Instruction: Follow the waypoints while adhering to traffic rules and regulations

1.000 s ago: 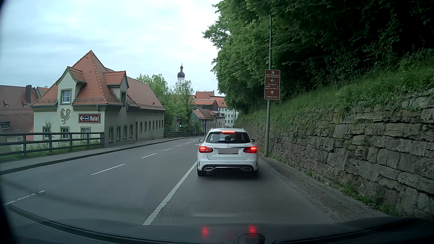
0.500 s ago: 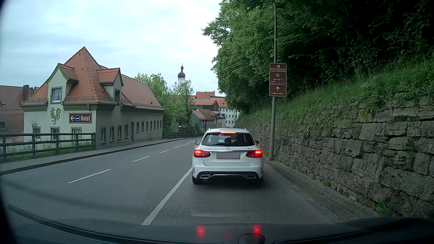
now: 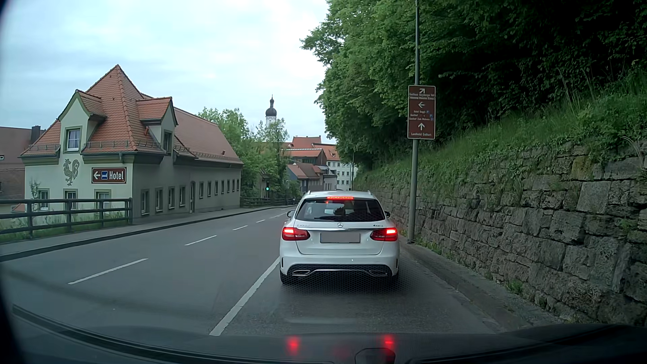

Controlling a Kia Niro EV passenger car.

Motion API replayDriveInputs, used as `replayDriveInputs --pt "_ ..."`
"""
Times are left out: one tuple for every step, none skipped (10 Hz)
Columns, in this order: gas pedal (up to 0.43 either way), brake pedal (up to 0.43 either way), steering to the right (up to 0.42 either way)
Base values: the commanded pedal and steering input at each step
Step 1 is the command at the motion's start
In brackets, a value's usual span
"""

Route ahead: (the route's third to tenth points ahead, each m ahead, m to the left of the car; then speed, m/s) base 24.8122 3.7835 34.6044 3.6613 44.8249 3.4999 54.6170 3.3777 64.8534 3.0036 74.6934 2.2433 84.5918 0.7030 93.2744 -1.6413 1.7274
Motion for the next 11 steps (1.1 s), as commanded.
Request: replayDriveInputs --pt "0.0 0.244 -0.008" --pt "0.0 0.244 -0.009" --pt "0.0 0.238 -0.008" --pt "0.0 0.238 -0.009" --pt "0.0 0.244 -0.009" --pt "0.0 0.244 -0.008" --pt "0.0 0.238 -0.009" --pt "0.0 0.238 -0.008" --pt "0.0 0.232 -0.008" --pt "0.0 0.22 -0.009" --pt "0.0 0.213 -0.009"
